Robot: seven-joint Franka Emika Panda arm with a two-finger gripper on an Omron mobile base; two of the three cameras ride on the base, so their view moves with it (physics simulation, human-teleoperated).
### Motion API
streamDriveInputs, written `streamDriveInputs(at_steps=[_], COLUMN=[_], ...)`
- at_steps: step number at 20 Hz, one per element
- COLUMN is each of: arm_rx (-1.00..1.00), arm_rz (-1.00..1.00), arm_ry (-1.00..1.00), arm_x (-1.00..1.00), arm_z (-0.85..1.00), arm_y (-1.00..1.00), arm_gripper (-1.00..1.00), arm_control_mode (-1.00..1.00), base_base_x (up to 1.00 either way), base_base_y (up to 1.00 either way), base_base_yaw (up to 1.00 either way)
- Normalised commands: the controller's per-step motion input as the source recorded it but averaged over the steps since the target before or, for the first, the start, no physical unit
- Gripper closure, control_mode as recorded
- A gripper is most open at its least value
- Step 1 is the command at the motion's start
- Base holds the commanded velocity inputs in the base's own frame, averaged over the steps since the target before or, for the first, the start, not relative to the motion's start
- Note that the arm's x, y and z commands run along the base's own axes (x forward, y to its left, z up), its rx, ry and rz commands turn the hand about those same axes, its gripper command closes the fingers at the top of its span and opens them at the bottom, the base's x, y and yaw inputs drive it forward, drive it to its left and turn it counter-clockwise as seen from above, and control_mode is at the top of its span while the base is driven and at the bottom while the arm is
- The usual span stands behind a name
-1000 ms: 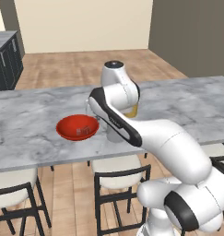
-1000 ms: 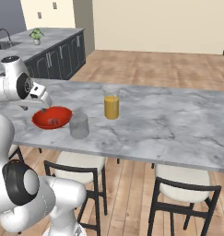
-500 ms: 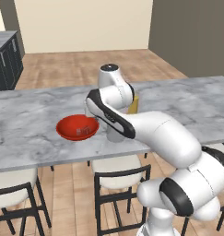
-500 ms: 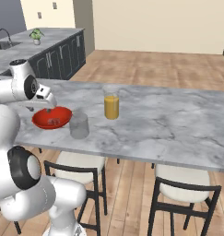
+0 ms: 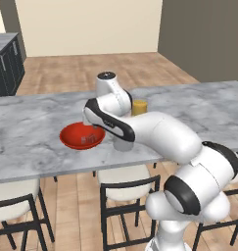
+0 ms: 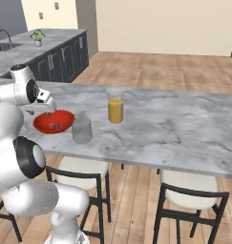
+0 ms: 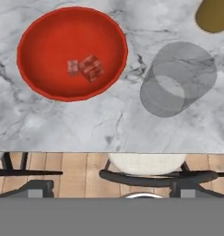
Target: There are two ice cubes in the ice bowl. Place both ice cubes in the glass cup.
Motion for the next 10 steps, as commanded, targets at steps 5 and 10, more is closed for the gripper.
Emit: streamDriveInputs(at_steps=[5, 10], arm_rx=[0.0, -0.01], arm_rz=[0.0, 0.03], arm_ry=[0.0, 0.06], arm_x=[0.64, 0.64], arm_z=[-0.31, -0.4], arm_y=[0.03, 0.0], arm_gripper=[-1.0, -1.0], arm_control_mode=[-1.0, -1.0], base_base_x=[0.0, 0.0], base_base_y=[0.0, 0.0], base_base_yaw=[0.0, 0.0])
